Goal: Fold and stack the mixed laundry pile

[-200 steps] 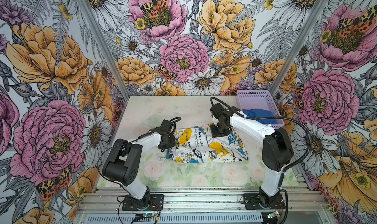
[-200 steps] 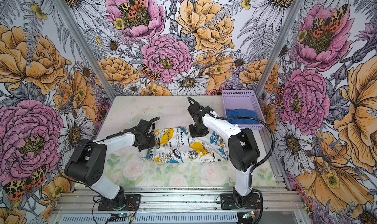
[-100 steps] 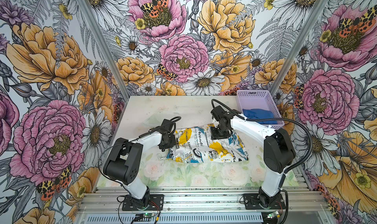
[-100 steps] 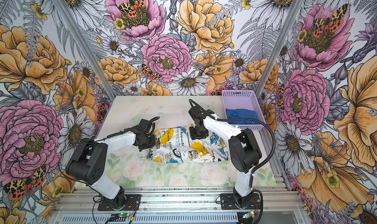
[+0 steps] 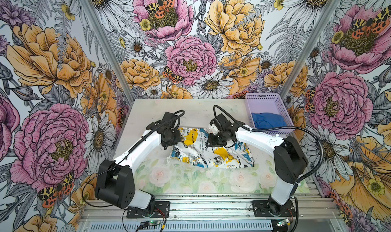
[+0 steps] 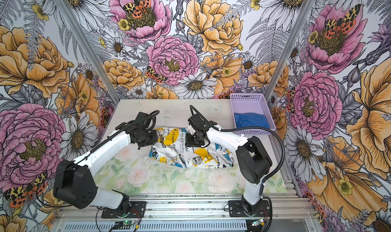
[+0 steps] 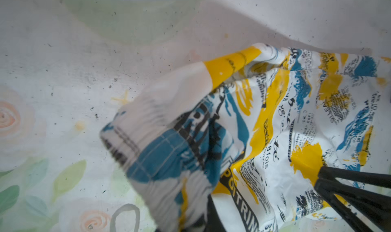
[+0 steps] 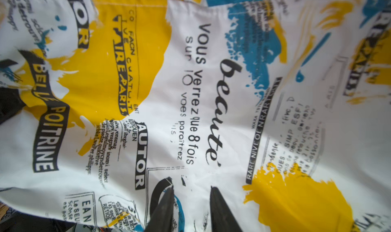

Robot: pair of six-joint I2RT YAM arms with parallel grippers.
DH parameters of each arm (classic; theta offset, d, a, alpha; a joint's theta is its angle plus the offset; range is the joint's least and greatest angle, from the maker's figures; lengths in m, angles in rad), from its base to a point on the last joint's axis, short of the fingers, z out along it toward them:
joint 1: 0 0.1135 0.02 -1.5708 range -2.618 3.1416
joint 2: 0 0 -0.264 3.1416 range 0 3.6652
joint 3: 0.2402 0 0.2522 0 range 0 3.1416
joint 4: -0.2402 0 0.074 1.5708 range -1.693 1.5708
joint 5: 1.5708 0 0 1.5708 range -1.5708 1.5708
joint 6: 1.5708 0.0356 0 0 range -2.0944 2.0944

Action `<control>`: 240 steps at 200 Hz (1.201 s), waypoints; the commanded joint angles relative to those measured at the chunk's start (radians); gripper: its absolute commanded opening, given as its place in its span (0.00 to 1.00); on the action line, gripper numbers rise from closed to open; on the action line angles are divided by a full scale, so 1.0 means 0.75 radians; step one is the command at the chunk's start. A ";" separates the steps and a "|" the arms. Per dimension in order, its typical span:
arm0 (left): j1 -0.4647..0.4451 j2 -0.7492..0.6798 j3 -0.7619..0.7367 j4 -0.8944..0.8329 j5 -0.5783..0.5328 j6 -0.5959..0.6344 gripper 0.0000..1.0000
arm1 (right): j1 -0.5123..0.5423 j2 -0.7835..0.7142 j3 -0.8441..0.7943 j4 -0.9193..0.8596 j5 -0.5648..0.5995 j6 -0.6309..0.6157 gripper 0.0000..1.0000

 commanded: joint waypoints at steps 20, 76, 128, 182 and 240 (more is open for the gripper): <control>0.010 -0.071 0.111 -0.244 -0.085 0.032 0.00 | 0.077 0.143 0.030 0.295 -0.045 0.126 0.19; 0.020 -0.097 0.263 -0.404 -0.127 0.044 0.00 | 0.199 0.390 0.171 0.452 -0.094 0.210 0.12; 0.001 -0.107 0.301 -0.482 -0.140 -0.015 0.00 | 0.218 0.496 0.316 0.487 -0.146 0.246 0.16; -0.172 -0.006 0.349 -0.482 -0.151 -0.222 0.00 | -0.078 0.128 -0.007 0.204 -0.235 0.077 0.30; -0.357 0.173 0.519 -0.481 -0.183 -0.428 0.00 | -0.349 -0.005 -0.246 -0.032 -0.177 -0.163 0.31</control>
